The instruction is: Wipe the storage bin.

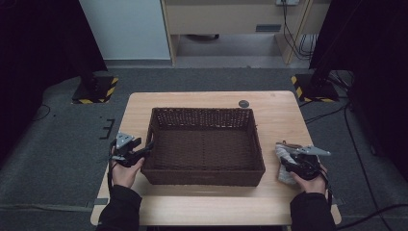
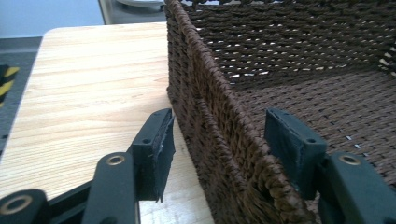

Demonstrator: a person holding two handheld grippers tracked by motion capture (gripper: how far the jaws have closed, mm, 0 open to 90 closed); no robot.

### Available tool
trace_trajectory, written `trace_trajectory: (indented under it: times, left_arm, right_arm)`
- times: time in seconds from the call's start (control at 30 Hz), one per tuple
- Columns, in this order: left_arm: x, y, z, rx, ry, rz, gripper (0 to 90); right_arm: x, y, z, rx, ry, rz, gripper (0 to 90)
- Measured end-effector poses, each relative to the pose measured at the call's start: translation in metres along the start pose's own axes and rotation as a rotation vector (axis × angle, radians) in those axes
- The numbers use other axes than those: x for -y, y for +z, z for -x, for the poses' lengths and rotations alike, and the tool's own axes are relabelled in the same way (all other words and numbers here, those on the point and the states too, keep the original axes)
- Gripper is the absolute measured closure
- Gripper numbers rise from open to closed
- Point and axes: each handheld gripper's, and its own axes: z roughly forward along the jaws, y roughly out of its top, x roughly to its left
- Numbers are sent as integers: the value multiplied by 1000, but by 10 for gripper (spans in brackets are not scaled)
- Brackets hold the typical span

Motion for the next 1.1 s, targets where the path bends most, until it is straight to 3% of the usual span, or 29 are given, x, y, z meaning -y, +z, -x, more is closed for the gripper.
trace_trajectory:
  times: [0.1, 0.37, 0.67, 0.83, 1.1]
  left_arm:
    - [0, 0, -1, 5, -15, -8, 437]
    - [0, 0, 0, 15, -5, -17, 469]
    - [-1, -1, 2, 37, 6, -24, 558]
    - [-2, -1, 3, 39, 15, -30, 573]
    - [-2, -1, 4, 33, 37, -33, 572]
  right_arm:
    - [-1, 1, 0, -5, 5, -7, 605]
    - [-6, -2, 1, -8, 28, -11, 696]
    - [-17, -16, -2, -56, 45, 88, 706]
    - [-27, -22, -9, -97, 38, 145, 709]
    - [-43, -24, -15, -122, 32, 210, 710]
